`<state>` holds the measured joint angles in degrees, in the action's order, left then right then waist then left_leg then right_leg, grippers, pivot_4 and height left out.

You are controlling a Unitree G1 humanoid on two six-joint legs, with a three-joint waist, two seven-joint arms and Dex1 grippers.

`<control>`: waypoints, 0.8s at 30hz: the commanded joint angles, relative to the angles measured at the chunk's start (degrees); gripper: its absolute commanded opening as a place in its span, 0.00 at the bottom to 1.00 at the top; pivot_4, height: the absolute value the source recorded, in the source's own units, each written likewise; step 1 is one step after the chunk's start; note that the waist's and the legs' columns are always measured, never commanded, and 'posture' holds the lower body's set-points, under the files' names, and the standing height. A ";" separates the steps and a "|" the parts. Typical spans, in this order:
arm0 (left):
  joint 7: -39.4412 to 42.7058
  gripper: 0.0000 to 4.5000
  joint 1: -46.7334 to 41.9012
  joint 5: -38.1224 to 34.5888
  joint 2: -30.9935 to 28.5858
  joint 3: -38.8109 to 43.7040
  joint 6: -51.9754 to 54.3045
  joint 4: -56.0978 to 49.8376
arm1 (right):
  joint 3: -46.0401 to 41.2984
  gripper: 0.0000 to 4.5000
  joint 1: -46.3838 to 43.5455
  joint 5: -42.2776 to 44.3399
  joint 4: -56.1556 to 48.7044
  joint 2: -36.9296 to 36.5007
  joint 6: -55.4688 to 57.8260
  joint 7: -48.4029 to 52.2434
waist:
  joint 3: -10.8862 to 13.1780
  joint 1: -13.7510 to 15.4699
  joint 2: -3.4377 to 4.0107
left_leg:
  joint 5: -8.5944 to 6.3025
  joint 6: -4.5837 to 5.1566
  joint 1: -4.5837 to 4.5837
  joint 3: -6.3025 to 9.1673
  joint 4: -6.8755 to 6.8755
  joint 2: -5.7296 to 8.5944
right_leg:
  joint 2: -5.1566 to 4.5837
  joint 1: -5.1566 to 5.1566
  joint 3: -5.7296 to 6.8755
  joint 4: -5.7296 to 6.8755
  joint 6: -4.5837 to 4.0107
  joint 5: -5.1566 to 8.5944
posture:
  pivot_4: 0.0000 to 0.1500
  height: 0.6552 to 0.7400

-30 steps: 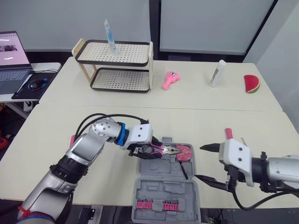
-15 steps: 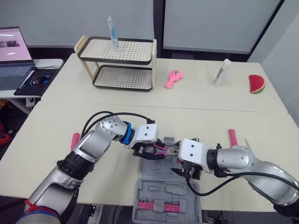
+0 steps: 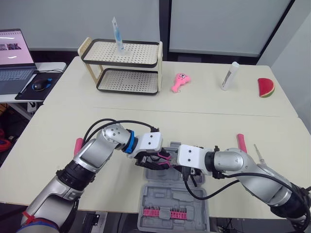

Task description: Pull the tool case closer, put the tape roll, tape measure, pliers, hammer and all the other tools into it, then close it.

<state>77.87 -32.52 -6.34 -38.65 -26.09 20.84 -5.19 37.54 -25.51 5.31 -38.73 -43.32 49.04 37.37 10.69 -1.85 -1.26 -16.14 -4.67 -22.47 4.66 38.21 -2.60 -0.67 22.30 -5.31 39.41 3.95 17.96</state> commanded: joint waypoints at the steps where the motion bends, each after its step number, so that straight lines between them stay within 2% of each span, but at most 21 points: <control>1: -0.03 0.54 0.04 -0.71 0.09 1.10 -1.08 -2.09 | -0.37 0.40 -0.50 -1.73 -0.80 0.69 -1.84 1.04 | 0.00 -0.01 0.00 | 0.00 0.00 0.01 0.00 0.00 0.00 | 0.00 0.00 0.00 0.01 0.00 0.00 | 1.00 0.94; 4: -0.07 0.54 -0.01 -0.78 0.21 1.10 -1.08 -1.68 | -0.48 0.28 -0.36 -2.19 -0.82 1.11 -2.20 1.80 | 0.00 0.00 0.00 | 0.01 0.01 0.02 0.00 0.01 0.00 | 0.01 0.00 0.00 0.05 0.00 0.00 | 1.00 0.94; 12: 2.07 0.54 0.87 -3.01 -0.40 2.26 -1.37 -1.17 | -2.55 0.27 0.56 -2.93 -1.71 0.48 -3.30 3.53 | 0.00 0.00 0.00 | 0.01 0.01 0.02 0.01 0.05 0.00 | 0.01 0.00 0.00 0.10 0.00 0.00 | 1.00 0.94; 13: 2.58 0.71 0.94 -3.00 -0.72 2.52 -2.48 -0.73 | -2.97 0.27 0.64 -2.85 -1.83 0.31 -3.41 3.80 | 0.00 0.00 0.00 | 0.01 0.01 0.02 0.01 0.05 0.00 | 0.01 0.00 0.00 0.10 0.00 0.00 | 1.00 0.94; 15: 3.71 0.80 1.24 -3.66 -1.70 3.64 -4.35 0.23 | -4.00 0.27 0.85 -2.58 -2.18 -0.18 -3.56 4.44 | 0.00 0.00 0.00 | 0.01 0.01 0.02 0.01 0.06 0.00 | 0.01 0.00 0.00 0.11 0.00 0.00 | 1.00 0.94; 18: 5.68 1.00 2.22 -6.21 -4.28 7.33 -6.12 1.91 | -6.48 0.27 1.38 -1.50 -3.54 -1.60 -3.39 5.84 | 0.00 0.00 0.00 | 0.01 0.01 0.03 0.01 0.06 0.00 | 0.01 0.00 0.01 0.12 0.00 0.00 | 1.00 0.94; 24: 10.80 1.00 8.85 -9.26 -12.56 14.92 -14.22 5.56 | -12.46 0.27 1.92 1.94 -7.33 -6.38 -1.68 10.73 | 0.02 -0.26 0.04 | 0.01 0.02 0.08 0.00 0.00 -0.03 | 0.03 0.01 -0.01 0.12 -0.03 0.02 | 1.00 0.94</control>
<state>86.67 -25.47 -13.95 -49.74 -13.72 10.07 0.18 27.93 -23.27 5.94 -42.66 -48.60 47.27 46.49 10.71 -2.11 -1.22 -16.13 -4.65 -22.40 4.66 38.19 -2.63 -0.65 22.32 -5.32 39.53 3.91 17.99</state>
